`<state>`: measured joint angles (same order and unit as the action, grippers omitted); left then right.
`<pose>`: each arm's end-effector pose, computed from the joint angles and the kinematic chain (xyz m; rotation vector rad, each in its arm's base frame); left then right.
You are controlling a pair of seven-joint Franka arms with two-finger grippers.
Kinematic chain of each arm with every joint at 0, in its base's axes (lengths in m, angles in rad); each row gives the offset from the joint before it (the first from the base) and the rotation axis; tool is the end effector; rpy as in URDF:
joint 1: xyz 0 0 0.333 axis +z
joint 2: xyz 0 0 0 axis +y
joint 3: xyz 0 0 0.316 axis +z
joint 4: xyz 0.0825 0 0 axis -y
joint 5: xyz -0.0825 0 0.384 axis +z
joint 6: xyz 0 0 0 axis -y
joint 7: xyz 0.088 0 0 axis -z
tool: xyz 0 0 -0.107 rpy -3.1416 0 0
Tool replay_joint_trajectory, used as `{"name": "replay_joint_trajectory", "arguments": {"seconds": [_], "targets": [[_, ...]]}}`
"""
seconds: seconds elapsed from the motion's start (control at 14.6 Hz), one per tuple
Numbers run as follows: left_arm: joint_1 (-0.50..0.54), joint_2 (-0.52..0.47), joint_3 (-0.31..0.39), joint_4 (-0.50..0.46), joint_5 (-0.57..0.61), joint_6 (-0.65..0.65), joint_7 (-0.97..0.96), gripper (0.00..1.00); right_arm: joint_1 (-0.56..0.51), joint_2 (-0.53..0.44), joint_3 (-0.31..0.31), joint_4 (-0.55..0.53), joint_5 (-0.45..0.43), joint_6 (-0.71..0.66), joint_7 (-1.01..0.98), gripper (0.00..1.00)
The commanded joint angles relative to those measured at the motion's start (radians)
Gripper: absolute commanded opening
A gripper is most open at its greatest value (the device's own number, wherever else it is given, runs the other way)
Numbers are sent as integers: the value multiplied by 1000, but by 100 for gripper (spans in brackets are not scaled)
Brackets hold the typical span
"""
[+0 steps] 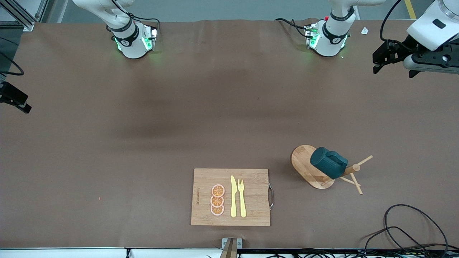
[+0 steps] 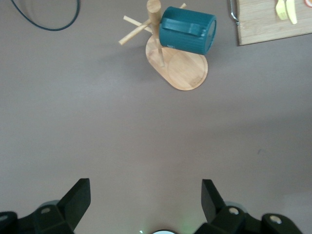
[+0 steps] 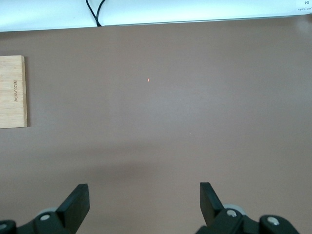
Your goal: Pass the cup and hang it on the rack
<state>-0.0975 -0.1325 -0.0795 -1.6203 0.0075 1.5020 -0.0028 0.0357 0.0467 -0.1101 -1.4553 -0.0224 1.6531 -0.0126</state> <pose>0.4972 -0.0913 0.6652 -3.1132 0.2700 -0.0240 0.5760 -0.0434 0.6612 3.0973 -0.0947 0.2329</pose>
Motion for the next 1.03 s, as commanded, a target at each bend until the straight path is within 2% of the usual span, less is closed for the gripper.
{"name": "replay_joint_trajectory", "arguments": {"seconds": [0.0, 0.34, 0.62, 0.96], "targets": [[4, -38, 16, -49, -18, 15, -64, 100, -13, 5, 7, 7, 13, 4, -3, 100], [42, -19, 30, -38, -20, 14, -86, 100, -13, 5, 7, 7, 12, 7, -3, 100], [105, -16, -11, -23, -7, 14, -82, 100, -14, 5, 6, 7, 9, 8, -4, 100], [93, -13, -11, -30, -6, 14, -83, 100, -14, 9, 6, 9, 7, 8, -3, 100]]}}
